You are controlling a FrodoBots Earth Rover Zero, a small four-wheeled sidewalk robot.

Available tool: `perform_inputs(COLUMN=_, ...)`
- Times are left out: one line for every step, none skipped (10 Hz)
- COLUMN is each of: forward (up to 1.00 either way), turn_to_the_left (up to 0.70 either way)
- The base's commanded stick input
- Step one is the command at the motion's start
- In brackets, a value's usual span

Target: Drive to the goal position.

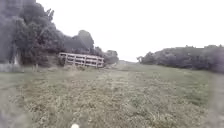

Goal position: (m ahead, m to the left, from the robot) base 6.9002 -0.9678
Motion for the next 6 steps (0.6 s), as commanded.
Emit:
perform_inputs(forward=0.70, turn_to_the_left=-0.32)
perform_inputs(forward=0.70, turn_to_the_left=-0.17)
perform_inputs(forward=0.70, turn_to_the_left=-0.01)
perform_inputs(forward=0.70, turn_to_the_left=0.00)
perform_inputs(forward=0.70, turn_to_the_left=0.00)
perform_inputs(forward=0.70, turn_to_the_left=-0.30)
